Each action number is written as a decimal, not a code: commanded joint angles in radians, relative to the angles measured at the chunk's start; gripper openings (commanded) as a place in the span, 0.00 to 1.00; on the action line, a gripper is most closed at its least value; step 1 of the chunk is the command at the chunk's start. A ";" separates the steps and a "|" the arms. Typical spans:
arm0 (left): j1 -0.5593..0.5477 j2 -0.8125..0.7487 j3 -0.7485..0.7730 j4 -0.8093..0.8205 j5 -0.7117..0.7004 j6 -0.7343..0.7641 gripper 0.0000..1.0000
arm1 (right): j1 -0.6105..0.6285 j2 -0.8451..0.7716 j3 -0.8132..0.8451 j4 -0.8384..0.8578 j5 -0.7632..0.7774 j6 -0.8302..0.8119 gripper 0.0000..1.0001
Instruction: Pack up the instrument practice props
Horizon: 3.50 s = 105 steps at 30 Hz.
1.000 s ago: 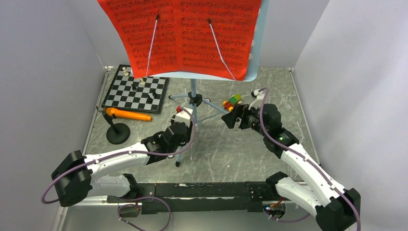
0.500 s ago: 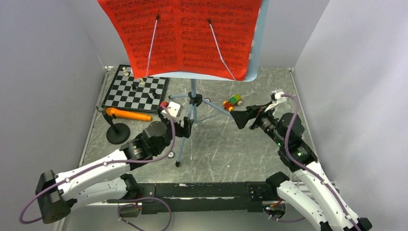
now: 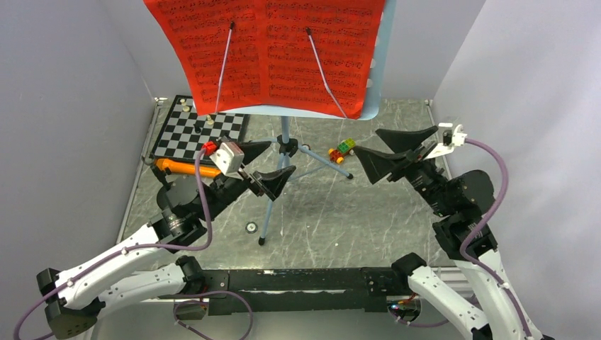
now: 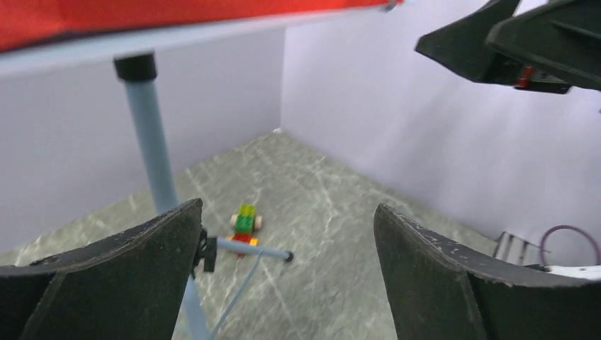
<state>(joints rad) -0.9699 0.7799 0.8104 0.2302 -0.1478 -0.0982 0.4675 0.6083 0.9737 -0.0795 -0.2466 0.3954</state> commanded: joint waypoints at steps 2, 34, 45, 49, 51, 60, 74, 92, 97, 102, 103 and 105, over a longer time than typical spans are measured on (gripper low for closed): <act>0.002 0.022 0.099 0.064 0.138 -0.021 0.95 | 0.005 0.056 0.127 0.074 0.002 0.038 0.99; 0.003 0.250 0.572 0.024 0.238 -0.071 0.91 | 0.005 0.286 0.288 0.120 0.084 0.157 0.63; 0.006 0.357 0.656 0.066 0.169 -0.063 0.91 | 0.005 0.314 0.298 0.115 0.079 0.161 0.39; 0.012 0.394 0.694 0.080 0.151 -0.072 0.91 | 0.004 0.314 0.296 0.113 0.066 0.156 0.27; 0.015 0.411 0.708 0.091 0.151 -0.079 0.91 | 0.005 0.313 0.294 0.116 0.058 0.152 0.21; 0.041 0.498 0.795 0.107 0.068 -0.073 0.76 | 0.005 0.308 0.307 0.092 0.028 0.130 0.00; 0.082 0.582 0.846 0.147 0.101 -0.111 0.48 | 0.005 0.313 0.317 0.084 0.003 0.123 0.00; 0.101 0.647 0.921 0.112 0.160 -0.153 0.23 | 0.005 0.314 0.322 0.084 -0.005 0.120 0.00; 0.105 0.631 0.901 0.131 0.174 -0.168 0.06 | 0.004 0.310 0.331 0.051 0.010 0.104 0.00; 0.108 0.615 0.891 0.133 0.180 -0.180 0.00 | 0.004 0.290 0.346 0.020 0.053 0.064 0.00; 0.109 0.613 0.889 0.135 0.178 -0.181 0.00 | 0.004 0.286 0.351 0.012 0.059 0.056 0.00; 0.109 0.609 0.886 0.132 0.174 -0.179 0.00 | 0.004 0.271 0.356 -0.004 0.070 0.031 0.00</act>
<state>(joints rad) -0.8783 1.4242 1.7000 0.3573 0.0402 -0.2848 0.4709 0.9161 1.2789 -0.0528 -0.2070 0.4835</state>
